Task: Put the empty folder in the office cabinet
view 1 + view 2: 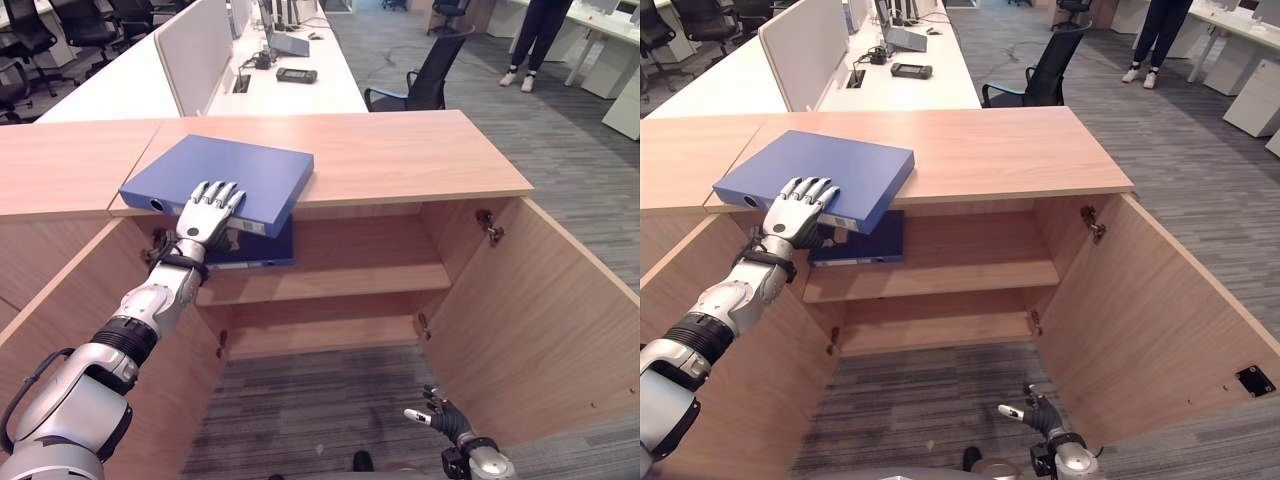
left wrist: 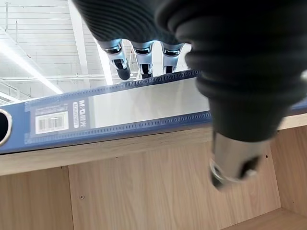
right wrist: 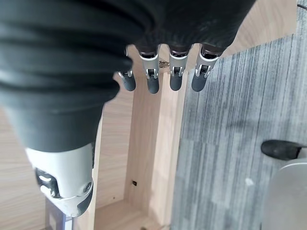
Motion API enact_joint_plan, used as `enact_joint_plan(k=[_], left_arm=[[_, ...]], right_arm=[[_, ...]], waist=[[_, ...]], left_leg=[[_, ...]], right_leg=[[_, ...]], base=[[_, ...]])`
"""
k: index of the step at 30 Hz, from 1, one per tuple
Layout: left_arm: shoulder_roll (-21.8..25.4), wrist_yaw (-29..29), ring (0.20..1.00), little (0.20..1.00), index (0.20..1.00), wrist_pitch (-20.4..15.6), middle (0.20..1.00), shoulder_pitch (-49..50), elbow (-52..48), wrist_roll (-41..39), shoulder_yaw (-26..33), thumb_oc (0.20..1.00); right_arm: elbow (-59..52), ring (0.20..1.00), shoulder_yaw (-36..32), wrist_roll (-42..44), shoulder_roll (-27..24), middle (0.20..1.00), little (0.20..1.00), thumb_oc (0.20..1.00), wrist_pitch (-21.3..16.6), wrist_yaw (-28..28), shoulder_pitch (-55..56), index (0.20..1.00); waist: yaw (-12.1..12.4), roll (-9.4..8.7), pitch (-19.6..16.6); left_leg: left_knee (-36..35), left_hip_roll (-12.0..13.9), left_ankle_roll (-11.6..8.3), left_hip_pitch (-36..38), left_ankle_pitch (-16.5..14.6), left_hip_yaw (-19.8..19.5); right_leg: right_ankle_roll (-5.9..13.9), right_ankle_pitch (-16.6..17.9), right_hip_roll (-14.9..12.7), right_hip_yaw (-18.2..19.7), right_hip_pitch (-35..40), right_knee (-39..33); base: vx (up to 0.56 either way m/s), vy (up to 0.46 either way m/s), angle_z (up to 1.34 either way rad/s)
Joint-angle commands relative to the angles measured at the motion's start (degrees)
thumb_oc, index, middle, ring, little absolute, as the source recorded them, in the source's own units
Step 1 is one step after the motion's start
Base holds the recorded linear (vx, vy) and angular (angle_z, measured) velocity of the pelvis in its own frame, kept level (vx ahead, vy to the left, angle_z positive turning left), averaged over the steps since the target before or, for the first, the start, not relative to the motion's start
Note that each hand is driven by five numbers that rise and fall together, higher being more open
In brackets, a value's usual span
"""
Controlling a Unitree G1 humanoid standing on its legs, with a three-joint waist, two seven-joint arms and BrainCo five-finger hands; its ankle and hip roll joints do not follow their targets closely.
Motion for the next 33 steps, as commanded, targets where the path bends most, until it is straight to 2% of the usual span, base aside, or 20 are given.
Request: enact_joint_plan(k=[1, 23, 28, 33], left_arm=[[0.3, 1.0, 0.200, 0.200, 0.200, 0.2, 0.200, -11.0, 5.2, -1.8, -0.5, 0.200], [-0.1, 1.2, 0.200, 0.200, 0.200, -0.2, 0.200, -11.0, 4.1, -3.3, 0.2, 0.200], [4.0, 2.1, 0.200, 0.200, 0.200, -0.4, 0.200, -14.8, -7.9, -3.0, 2.3, 0.200], [5.8, 3.5, 0.200, 0.200, 0.200, -3.1, 0.200, -11.8, -25.8, -6.0, 11.9, 0.200]], right_arm=[[-0.3, 1.000, -0.4, 2.3, -1.4, 1.000, 1.000, 1.000, -2.5, -0.6, -1.8, 1.000], [0.9, 1.000, -0.9, 4.9, -0.3, 1.000, 1.000, 1.000, -2.4, -0.6, -1.6, 1.000], [1.9, 1.000, -1.6, 5.0, 0.2, 1.000, 1.000, 1.000, -2.1, -1.2, -2.8, 1.000], [3.6, 1.000, -2.4, 4.3, 1.4, 1.000, 1.000, 1.000, -1.5, -2.0, -4.4, 1.000]], waist=[[-0.6, 0.73, 2.0], [-0.6, 0.77, 1.5], [0.6, 1.68, 0.6], [2.6, 2.36, -0.2]], left_leg=[[0.7, -0.1, -0.79, 1.9, -6.0, -0.5], [0.7, -0.4, -0.59, 2.1, -6.2, -0.4], [0.7, -0.6, -0.61, 1.4, -5.9, -1.3], [0.7, -1.0, -0.48, 0.2, -5.3, -2.1]], right_leg=[[6.65, -8.0, -2.8, -2.4, 2.4, 3.0], [6.76, -8.0, -3.1, -2.2, 2.6, 3.0], [6.88, -7.8, -3.5, -3.0, 2.9, 2.3], [6.80, -7.1, -4.0, -3.7, 2.8, 1.1]], base=[[0.00, 0.000, 0.00], [0.00, 0.001, 0.00], [-0.02, -0.006, 0.02], [-0.05, -0.013, 0.09]])
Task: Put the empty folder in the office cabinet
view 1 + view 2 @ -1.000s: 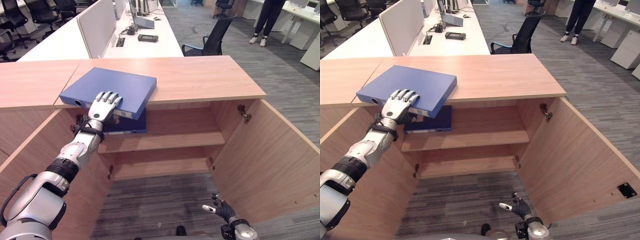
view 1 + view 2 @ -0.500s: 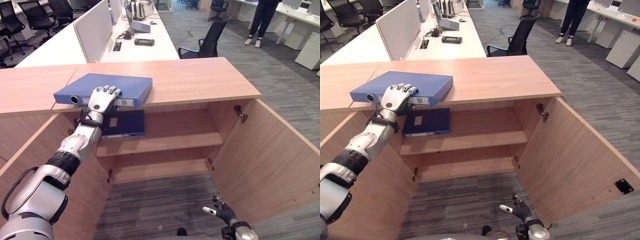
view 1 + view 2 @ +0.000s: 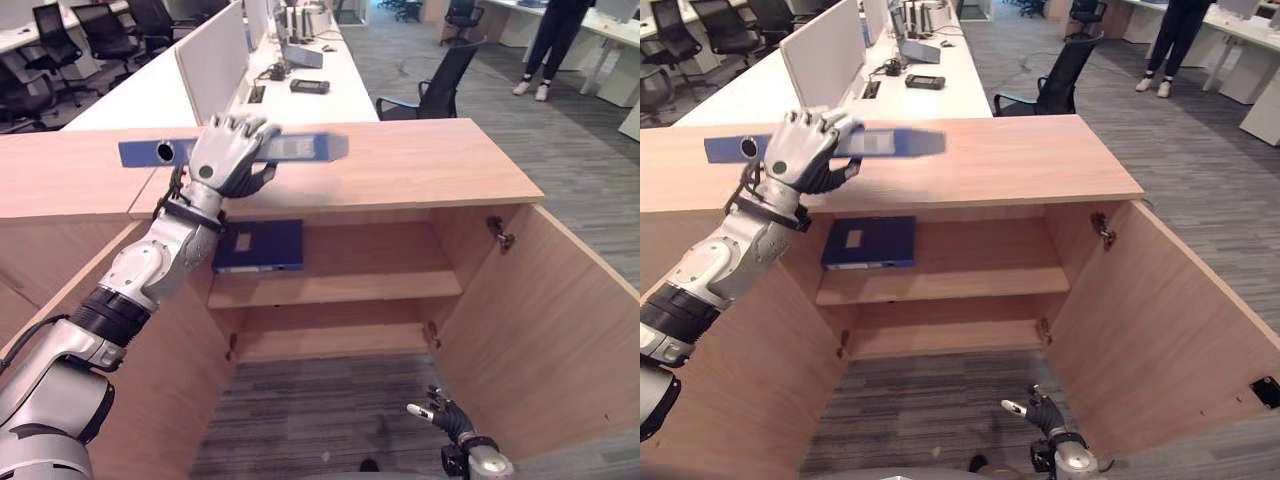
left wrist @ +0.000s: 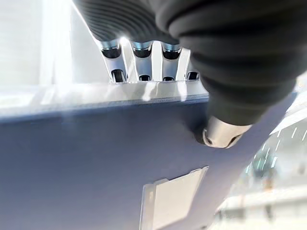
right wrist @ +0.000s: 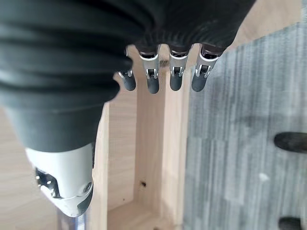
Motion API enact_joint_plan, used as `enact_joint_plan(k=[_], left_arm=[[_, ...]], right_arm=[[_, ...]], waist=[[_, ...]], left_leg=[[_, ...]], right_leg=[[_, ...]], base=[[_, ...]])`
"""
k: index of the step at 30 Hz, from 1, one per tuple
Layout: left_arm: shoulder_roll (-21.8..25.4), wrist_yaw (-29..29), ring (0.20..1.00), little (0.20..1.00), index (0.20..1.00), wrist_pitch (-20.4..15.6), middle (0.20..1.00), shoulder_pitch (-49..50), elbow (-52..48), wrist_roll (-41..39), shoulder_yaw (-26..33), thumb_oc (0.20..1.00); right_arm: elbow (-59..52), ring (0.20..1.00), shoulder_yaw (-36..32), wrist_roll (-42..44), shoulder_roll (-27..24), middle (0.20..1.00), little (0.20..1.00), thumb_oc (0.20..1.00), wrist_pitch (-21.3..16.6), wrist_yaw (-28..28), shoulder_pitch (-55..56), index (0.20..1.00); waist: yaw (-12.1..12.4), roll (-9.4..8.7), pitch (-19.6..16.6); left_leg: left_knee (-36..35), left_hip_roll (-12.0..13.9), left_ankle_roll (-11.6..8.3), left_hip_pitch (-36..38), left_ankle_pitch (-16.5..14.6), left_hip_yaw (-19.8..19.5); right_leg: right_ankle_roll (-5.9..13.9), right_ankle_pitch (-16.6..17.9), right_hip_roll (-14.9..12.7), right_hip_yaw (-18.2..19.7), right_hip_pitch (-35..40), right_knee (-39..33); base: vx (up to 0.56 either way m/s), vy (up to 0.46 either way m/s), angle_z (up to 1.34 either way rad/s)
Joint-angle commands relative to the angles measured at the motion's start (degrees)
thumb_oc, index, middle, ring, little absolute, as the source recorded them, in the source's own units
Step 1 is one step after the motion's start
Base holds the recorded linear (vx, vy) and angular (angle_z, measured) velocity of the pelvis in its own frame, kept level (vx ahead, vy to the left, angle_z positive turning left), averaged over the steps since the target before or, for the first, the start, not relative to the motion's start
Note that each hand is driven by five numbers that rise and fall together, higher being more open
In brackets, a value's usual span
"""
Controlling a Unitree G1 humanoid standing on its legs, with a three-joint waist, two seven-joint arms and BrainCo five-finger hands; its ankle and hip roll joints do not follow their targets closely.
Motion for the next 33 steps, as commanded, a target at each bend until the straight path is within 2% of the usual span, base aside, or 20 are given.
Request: enact_joint_plan(k=[1, 4, 6, 9, 11, 13, 17, 21, 28, 33], left_arm=[[0.4, 3.7, 0.200, 0.200, 0.200, -1.1, 0.200, -5.4, 4.1, -3.1, 5.7, 0.200], [-1.2, 3.5, 0.200, 0.200, 0.200, -3.7, 0.200, -1.8, -3.4, -7.2, 10.9, 0.200], [-3.7, 1.5, 0.200, 0.200, 0.200, -6.9, 0.200, 2.7, -9.6, -14.3, 15.4, 0.200], [-6.9, -2.3, 0.200, 0.200, 0.200, -11.5, 0.200, 9.3, -16.1, -31.0, 20.4, 0.200], [-8.3, -9.6, 0.200, 0.200, 0.200, -15.0, 0.200, 16.0, -18.7, -50.5, 24.0, 0.200], [-8.0, -16.6, 0.200, 0.200, 0.200, -13.9, 0.200, 22.4, -20.0, -65.6, 25.5, 0.200], [-4.7, -24.1, 0.200, 0.200, 0.200, -10.9, 0.200, 33.0, -22.0, -79.9, 30.0, 0.200], [-4.5, -26.7, 0.200, 0.200, 0.200, -9.3, 0.200, 38.5, -23.0, -84.1, 32.7, 0.200], [-7.0, -28.4, 0.200, 0.200, 0.200, -7.7, 0.200, 38.1, -21.7, -83.7, 30.8, 0.200], [-10.7, -31.5, 0.200, 0.200, 0.200, -6.9, 0.200, 36.1, -19.6, -83.0, 29.0, 0.200]], right_arm=[[1.7, 1.000, -1.5, 0.7, -0.1, 1.000, 1.000, 1.000, -1.5, -0.7, -2.8, 1.000], [2.0, 1.000, -1.5, 0.5, 0.7, 1.000, 1.000, 1.000, -1.3, -0.7, -3.3, 1.000], [2.0, 1.000, -1.6, 0.5, 1.6, 1.000, 1.000, 1.000, -1.0, -0.7, -3.6, 1.000], [1.4, 1.000, -1.5, 0.1, 1.8, 1.000, 1.000, 1.000, -0.4, -0.7, -4.2, 1.000], [-1.9, 1.000, -2.0, -0.2, 1.6, 1.000, 1.000, 1.000, 0.3, 0.0, -4.6, 1.000], [-6.0, 1.000, -3.0, 0.3, 0.8, 1.000, 1.000, 1.000, 0.9, 0.4, -4.9, 1.000], [-12.9, 1.000, -4.7, 1.3, -0.2, 1.000, 1.000, 1.000, 1.1, 1.5, -4.5, 1.000], [-20.3, 1.000, -7.9, 3.5, -2.0, 1.000, 1.000, 1.000, 0.2, 2.4, -4.7, 1.000], [-29.8, 1.000, -9.1, 8.7, -4.0, 1.000, 1.000, 1.000, 0.1, 6.5, -5.3, 1.000], [-40.2, 1.000, -6.3, 19.2, -5.5, 1.000, 1.000, 1.000, 2.1, 15.8, -6.0, 1.000]], waist=[[-0.4, 0.39, 0.8], [0.5, 0.48, 0.0], [1.4, 0.38, -0.4], [2.3, 0.53, -0.9], [3.3, 0.63, -1.2], [4.1, 0.96, -1.3], [4.8, 1.24, -1.4], [5.1, 1.04, -1.2], [4.7, 0.65, -1.2], [4.4, 0.16, -0.9]], left_leg=[[0.7, -1.0, -0.47, -0.1, -5.1, -1.4], [0.7, -1.1, -0.43, -0.5, -4.9, -2.3], [0.7, -1.4, -0.33, -1.0, -4.0, -2.8], [0.7, -1.5, -0.18, -1.2, -3.8, -3.7], [0.7, -1.6, -0.04, -1.2, -3.8, -4.1], [0.7, -1.7, 0.11, -1.3, -3.7, -4.6], [0.7, -1.6, 0.18, -0.9, -4.4, -5.0], [0.7, -1.7, 0.37, -1.1, -3.9, -5.3], [0.7, -1.6, 0.38, -0.7, -4.6, -5.3], [0.7, -1.4, 0.27, -0.7, -4.5, -4.8]], right_leg=[[6.81, -6.9, -3.7, -3.3, 2.0, 1.1], [6.58, -6.7, -3.8, -3.5, 2.0, 1.0], [6.24, -6.2, -3.9, -4.1, 1.7, 1.2], [6.01, -6.2, -4.0, -4.6, 1.8, 1.2], [5.84, -6.2, -4.1, -5.0, 2.0, 1.2], [5.79, -6.1, -4.3, -5.4, 2.1, 1.3], [5.78, -6.6, -4.3, -5.6, 2.7, 1.0], [5.64, -6.2, -4.4, -5.7, 2.5, 1.3], [5.69, -6.7, -4.3, -5.5, 2.8, 1.2], [5.70, -6.7, -4.4, -5.1, 2.8, 1.2]], base=[[-0.02, -0.013, 0.10], [-0.02, -0.021, 0.16], [-0.06, -0.035, 0.08], [-0.03, -0.023, 0.20], [-0.01, -0.010, 0.13], [-0.01, 0.002, 0.04], [0.00, 0.009, 0.16], [0.00, 0.004, 0.01], [-0.01, 0.003, 0.00], [0.01, -0.001, 0.00]])
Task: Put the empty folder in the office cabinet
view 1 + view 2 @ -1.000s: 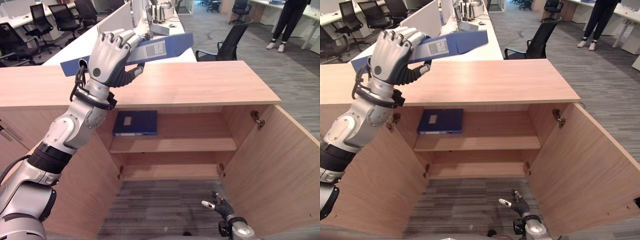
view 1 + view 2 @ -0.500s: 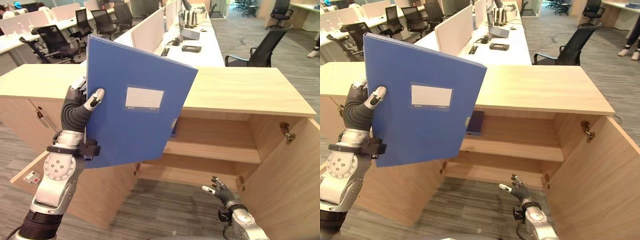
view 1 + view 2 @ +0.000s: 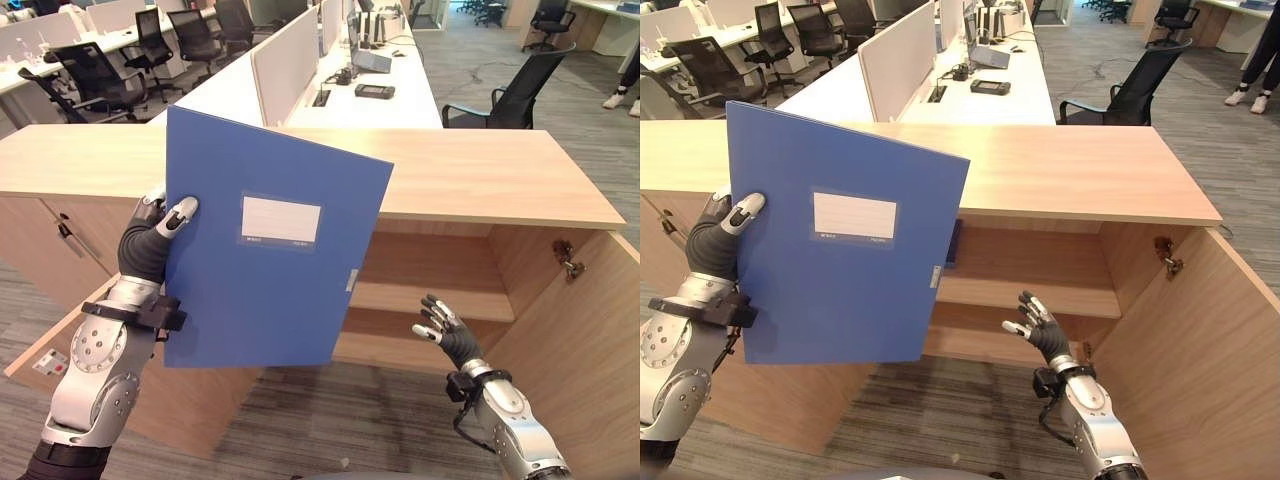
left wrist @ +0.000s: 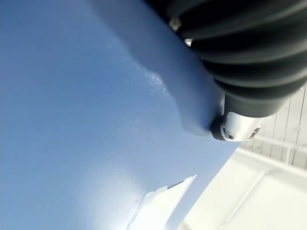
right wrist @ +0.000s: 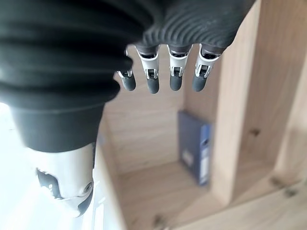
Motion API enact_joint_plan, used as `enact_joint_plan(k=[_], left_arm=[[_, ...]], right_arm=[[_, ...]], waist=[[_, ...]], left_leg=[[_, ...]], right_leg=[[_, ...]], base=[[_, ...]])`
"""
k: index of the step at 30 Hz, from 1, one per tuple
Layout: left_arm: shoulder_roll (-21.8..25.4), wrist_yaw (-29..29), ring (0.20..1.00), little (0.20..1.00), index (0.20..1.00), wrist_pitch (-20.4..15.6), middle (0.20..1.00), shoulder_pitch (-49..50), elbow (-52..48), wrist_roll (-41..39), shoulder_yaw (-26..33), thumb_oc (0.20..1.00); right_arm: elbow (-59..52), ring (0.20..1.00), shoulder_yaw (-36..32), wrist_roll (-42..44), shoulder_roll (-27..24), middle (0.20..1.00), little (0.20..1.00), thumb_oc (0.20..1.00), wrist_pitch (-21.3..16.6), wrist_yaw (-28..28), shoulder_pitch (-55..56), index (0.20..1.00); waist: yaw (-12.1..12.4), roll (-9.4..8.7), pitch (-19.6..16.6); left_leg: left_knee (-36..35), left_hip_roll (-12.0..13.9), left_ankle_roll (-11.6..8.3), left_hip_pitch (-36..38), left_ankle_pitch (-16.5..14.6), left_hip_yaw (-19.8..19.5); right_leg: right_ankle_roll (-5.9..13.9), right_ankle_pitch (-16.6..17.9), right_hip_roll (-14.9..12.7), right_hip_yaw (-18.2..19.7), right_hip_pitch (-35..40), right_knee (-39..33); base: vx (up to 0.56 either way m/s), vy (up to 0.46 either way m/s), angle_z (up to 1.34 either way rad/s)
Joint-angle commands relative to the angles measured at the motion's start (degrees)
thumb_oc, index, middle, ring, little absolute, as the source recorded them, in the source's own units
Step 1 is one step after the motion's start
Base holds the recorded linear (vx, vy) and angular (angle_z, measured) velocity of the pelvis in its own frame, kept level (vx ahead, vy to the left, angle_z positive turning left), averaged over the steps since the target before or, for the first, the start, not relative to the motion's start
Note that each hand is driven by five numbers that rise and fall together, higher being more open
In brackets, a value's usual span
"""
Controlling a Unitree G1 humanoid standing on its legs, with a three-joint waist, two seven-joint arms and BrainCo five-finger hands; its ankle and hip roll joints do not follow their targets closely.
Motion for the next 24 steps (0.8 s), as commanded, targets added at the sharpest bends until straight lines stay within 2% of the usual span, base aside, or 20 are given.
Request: enact_joint_plan(k=[1, 4, 5, 12, 24], left_arm=[[2.0, -1.9, 0.200, 0.200, 0.200, -2.3, 0.200, -7.0, 1.1, -1.9, -0.7, 0.200], [1.0, -2.8, 0.200, 0.200, 0.200, -2.1, 0.200, -8.6, 1.7, -0.8, -2.7, 0.200], [1.0, -2.8, 0.200, 0.200, 0.200, -2.1, 0.200, -8.6, 1.8, -0.8, -2.7, 0.200], [-0.6, -3.8, 0.200, 0.200, 0.200, -1.8, 0.200, -11.3, 2.5, 0.2, -6.2, 0.200], [-2.3, -4.5, 0.200, 0.200, 0.200, -1.3, 0.200, -12.8, 2.2, 1.2, -9.4, 0.200]], right_arm=[[-3.3, 1.000, 0.9, 8.1, 0.7, 1.000, 1.000, 1.000, -1.3, 5.9, -5.1, 1.000], [-5.3, 1.000, 3.3, 12.4, 1.1, 1.000, 1.000, 1.000, -0.6, 7.6, -7.1, 1.000], [-5.3, 1.000, 3.3, 12.4, 1.1, 1.000, 1.000, 1.000, -0.5, 7.6, -7.2, 1.000], [-8.3, 1.000, 7.7, 16.7, 2.1, 1.000, 1.000, 1.000, 0.6, 9.3, -10.0, 1.000], [-10.8, 1.000, 12.4, 17.9, 3.2, 1.000, 1.000, 1.000, 1.7, 9.7, -12.9, 1.000]], waist=[[-0.5, -2.52, 0.6], [-0.7, -2.61, 0.5], [-0.7, -2.62, 0.6], [-0.9, -2.81, 0.5], [-1.0, -3.00, 0.7]], left_leg=[[0.7, -1.1, 0.14, 1.1, -4.6, -0.2], [0.7, -1.0, 0.05, 1.1, -4.5, 0.1], [0.7, -1.0, 0.09, 0.8, -3.9, 0.2], [0.7, -0.9, -0.01, 0.9, -4.4, 0.3], [0.7, -0.8, -0.01, 0.5, -3.7, 0.5]], right_leg=[[5.98, -5.5, -4.1, -0.9, 2.5, 1.2], [5.95, -5.4, -4.1, -0.7, 2.4, 1.2], [5.85, -4.9, -4.1, -0.7, 1.9, 1.3], [5.89, -5.2, -4.1, -0.5, 2.1, 1.2], [5.61, -4.8, -3.9, -0.3, 1.5, 1.4]], base=[[-0.04, -0.001, -0.03], [-0.02, 0.000, -0.02], [0.00, 0.000, 0.00], [0.00, 0.001, -0.04], [-0.01, -0.001, 0.00]])
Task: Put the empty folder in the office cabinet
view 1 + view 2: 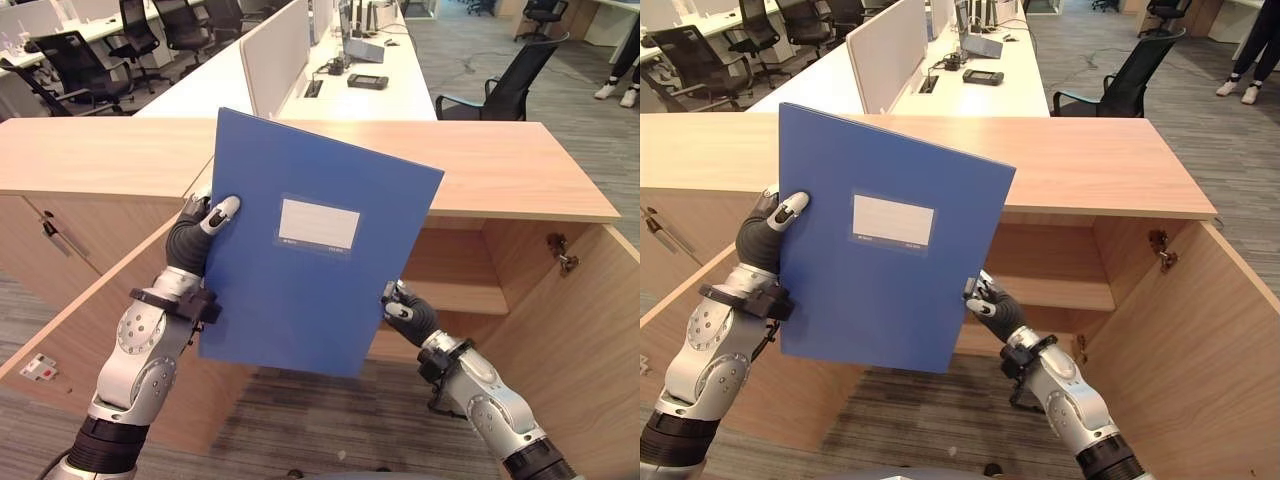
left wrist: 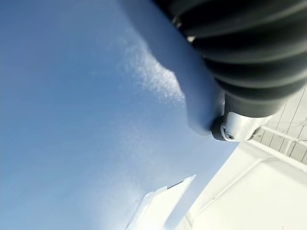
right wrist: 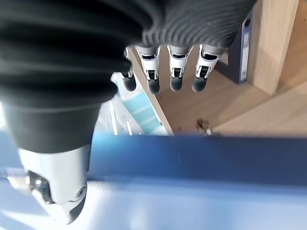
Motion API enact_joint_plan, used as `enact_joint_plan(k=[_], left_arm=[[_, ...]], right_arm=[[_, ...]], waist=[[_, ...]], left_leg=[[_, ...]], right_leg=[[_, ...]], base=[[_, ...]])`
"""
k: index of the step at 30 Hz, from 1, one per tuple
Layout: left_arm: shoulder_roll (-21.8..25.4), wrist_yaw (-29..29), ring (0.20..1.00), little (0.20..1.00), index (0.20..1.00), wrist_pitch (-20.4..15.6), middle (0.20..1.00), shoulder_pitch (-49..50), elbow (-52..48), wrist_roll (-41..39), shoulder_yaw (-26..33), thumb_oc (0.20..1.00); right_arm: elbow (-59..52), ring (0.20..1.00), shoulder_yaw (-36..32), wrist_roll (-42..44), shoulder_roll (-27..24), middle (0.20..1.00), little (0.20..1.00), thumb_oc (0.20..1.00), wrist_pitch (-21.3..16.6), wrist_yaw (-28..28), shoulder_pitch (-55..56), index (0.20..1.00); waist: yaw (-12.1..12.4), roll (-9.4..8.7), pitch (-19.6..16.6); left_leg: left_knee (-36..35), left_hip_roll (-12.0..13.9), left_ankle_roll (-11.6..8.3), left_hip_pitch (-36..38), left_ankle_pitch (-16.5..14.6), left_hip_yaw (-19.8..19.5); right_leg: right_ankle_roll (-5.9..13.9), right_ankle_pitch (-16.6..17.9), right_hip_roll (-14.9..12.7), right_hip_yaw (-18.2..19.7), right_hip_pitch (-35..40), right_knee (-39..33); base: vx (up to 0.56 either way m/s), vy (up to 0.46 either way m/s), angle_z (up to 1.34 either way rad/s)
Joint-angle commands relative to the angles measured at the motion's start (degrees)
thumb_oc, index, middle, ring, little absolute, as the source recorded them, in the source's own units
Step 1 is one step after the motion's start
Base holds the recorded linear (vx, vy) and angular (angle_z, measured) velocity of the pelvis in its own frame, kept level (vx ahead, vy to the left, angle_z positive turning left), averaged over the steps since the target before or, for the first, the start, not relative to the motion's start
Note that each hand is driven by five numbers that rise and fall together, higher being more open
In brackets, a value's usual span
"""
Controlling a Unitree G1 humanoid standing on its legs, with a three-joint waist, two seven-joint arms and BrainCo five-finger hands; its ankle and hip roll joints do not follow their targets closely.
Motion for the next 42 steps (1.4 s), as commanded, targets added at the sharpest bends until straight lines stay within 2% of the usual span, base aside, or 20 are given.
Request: enact_joint_plan(k=[1, 35, 36, 37, 42], left_arm=[[0.0, -0.9, 0.200, 0.200, 0.200, -2.7, 0.200, -7.4, 0.8, 0.0, -2.1, 0.200], [-3.8, -3.0, 0.200, 0.200, 0.200, 0.0, 0.200, -7.5, 1.7, 0.8, -8.6, 0.200], [-3.8, -3.1, 0.200, 0.200, 0.200, 0.1, 0.200, -7.3, 1.4, 0.9, -8.6, 0.200], [-3.8, -3.1, 0.200, 0.200, 0.200, 0.1, 0.200, -7.4, 1.4, 1.0, -8.6, 0.200], [-4.1, -3.2, 0.200, 0.200, 0.200, 0.2, 0.200, -7.3, 1.5, 1.0, -8.5, 0.200]], right_arm=[[-5.9, 1.000, 1.4, 3.1, 3.0, 1.000, 1.000, 1.000, -1.7, 1.1, -5.5, 1.000], [-5.8, 1.000, 4.2, 3.3, 4.7, 1.000, 1.000, 1.000, -1.5, -0.8, -9.6, 1.000], [-5.9, 0.479, 4.2, 3.3, 4.7, 0.479, 0.479, 0.479, -1.3, -0.7, -9.3, 0.479], [-5.8, 0.200, 4.2, 3.2, 4.6, 0.200, 0.200, 0.200, -1.4, -0.7, -9.5, 0.200], [-5.8, 0.200, 4.2, 2.9, 4.4, 0.200, 0.200, 0.200, -1.0, -0.4, -9.2, 0.200]], waist=[[-0.8, -2.46, -0.5], [-1.0, -2.64, -0.1], [-1.1, -2.66, -0.1], [-1.0, -2.67, -0.1], [-1.0, -2.63, -0.1]], left_leg=[[0.6, -0.8, -0.06, 0.3, -3.6, -0.4], [0.6, -0.9, 0.18, 0.3, -3.7, -0.5], [0.6, -0.9, 0.18, 0.3, -3.7, -0.5], [0.6, -0.9, 0.21, 0.3, -3.7, -0.5], [0.6, -0.9, 0.23, 0.3, -3.8, -0.5]], right_leg=[[5.41, -4.9, -4.0, -1.3, 1.7, 1.4], [5.18, -4.9, -3.9, -1.2, 1.4, 1.8], [5.18, -4.9, -3.9, -1.3, 1.4, 1.8], [5.18, -4.9, -3.9, -1.2, 1.3, 1.8], [5.17, -4.9, -3.9, -1.3, 1.4, 1.8]], base=[[0.00, 0.000, 0.00], [0.00, 0.000, 0.00], [0.00, 0.000, 0.00], [0.00, 0.000, 0.00], [0.00, 0.000, 0.00]])
